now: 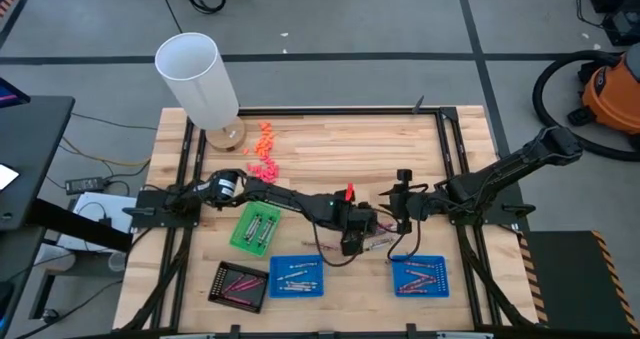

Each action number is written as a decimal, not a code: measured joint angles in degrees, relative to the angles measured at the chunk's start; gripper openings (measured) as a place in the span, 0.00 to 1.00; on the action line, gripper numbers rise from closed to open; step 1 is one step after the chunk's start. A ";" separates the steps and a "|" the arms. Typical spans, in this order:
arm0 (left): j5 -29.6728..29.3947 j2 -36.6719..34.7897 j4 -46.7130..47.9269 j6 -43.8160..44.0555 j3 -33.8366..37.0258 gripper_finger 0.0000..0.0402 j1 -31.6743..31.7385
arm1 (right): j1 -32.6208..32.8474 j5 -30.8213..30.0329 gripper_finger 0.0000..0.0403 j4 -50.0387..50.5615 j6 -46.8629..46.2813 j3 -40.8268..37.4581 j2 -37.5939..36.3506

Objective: Sort crayons
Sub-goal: Put the red crayon into the black basket

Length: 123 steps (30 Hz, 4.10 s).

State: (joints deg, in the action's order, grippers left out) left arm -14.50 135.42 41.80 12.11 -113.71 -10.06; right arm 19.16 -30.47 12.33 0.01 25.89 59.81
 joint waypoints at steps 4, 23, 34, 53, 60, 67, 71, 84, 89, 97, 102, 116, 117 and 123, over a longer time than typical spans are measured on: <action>0.85 0.47 -2.45 -0.19 0.00 0.39 0.71 | -0.16 -0.06 0.36 1.53 -1.46 -0.02 -0.09; 3.23 3.10 -7.96 0.68 -0.11 0.39 0.85 | -0.15 0.32 0.36 1.50 -3.44 -0.02 -0.59; 3.70 4.14 -5.66 2.35 -0.31 0.38 0.85 | -0.04 1.40 0.36 1.37 -4.02 -0.02 -0.59; 3.70 3.76 -1.84 3.70 -0.30 0.02 1.55 | -0.04 1.60 0.36 1.10 -4.27 -0.02 -0.59; -2.82 0.59 7.10 4.91 0.23 0.03 1.56 | -0.04 1.62 0.36 1.08 -4.54 -0.02 -0.61; -7.29 -4.41 16.08 8.84 0.06 0.03 -1.48 | -0.04 1.63 0.36 0.62 -4.96 -0.02 -0.61; -10.14 -6.54 20.24 11.72 0.00 0.03 -4.06 | -0.04 1.71 0.36 -0.03 -5.54 -0.02 -0.59; -14.79 -6.92 32.73 21.94 -0.04 0.03 -12.80 | -0.04 1.80 0.36 -1.18 -8.04 -0.02 -0.59; -14.82 -7.76 38.61 25.09 -0.07 0.03 -14.94 | -0.04 2.02 0.36 -1.68 -8.04 -0.02 -0.59; -14.88 -12.29 44.30 29.15 -0.07 0.03 -17.81 | -0.04 2.08 0.36 -2.06 -8.02 -0.02 -0.14; -15.90 -15.91 45.59 30.55 -0.09 0.03 -19.64 | -0.02 2.29 0.36 -2.42 -8.02 -0.02 0.19; -11.26 -19.40 44.74 34.87 -0.09 0.03 -24.94 | -0.04 3.20 0.36 -3.09 -7.95 -0.02 0.22; -11.27 -19.40 44.58 35.14 -0.09 0.03 -25.23 | -0.04 3.20 0.36 -3.15 -7.95 -0.02 0.22; -11.28 -19.40 40.35 35.17 -0.09 0.03 -26.27 | -0.04 3.37 0.36 -3.77 -7.91 -0.02 0.22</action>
State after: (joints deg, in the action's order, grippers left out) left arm -25.78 116.03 82.16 47.28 -113.80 -36.34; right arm 19.11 -27.10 8.57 -7.90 25.87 60.03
